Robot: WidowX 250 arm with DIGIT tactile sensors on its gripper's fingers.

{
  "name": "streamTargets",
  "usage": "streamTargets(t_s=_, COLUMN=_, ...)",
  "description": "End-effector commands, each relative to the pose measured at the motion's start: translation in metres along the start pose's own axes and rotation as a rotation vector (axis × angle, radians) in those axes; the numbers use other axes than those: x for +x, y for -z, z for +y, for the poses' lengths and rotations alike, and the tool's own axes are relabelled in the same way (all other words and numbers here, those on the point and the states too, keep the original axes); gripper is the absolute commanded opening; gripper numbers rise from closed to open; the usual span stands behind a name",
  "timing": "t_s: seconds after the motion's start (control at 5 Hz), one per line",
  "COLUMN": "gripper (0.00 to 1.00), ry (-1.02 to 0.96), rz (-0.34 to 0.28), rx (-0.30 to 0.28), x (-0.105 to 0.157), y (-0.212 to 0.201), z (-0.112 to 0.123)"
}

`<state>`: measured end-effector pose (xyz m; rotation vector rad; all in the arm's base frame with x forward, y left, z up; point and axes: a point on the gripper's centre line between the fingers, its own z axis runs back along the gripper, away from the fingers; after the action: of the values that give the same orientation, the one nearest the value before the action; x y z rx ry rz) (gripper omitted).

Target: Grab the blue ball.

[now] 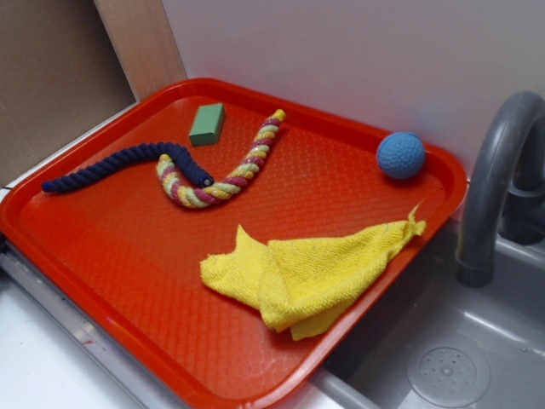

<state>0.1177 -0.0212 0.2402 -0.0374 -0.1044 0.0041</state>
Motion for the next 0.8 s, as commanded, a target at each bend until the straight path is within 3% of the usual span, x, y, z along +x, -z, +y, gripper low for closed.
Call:
streamTargets(t_s=0.0, gripper=1.00, ry=0.000, rz=0.000, rx=0.000, x=0.000, y=0.000, z=0.000)
streamTargets(t_s=0.2, gripper=1.00, ry=0.001, rz=-0.041, rx=-0.022, x=0.009, y=0.007, z=-0.025)
streamTargets(t_s=0.6, gripper=1.00, ry=0.094, rz=-0.222, rx=-0.095, x=0.038, y=0.020, z=-0.095)
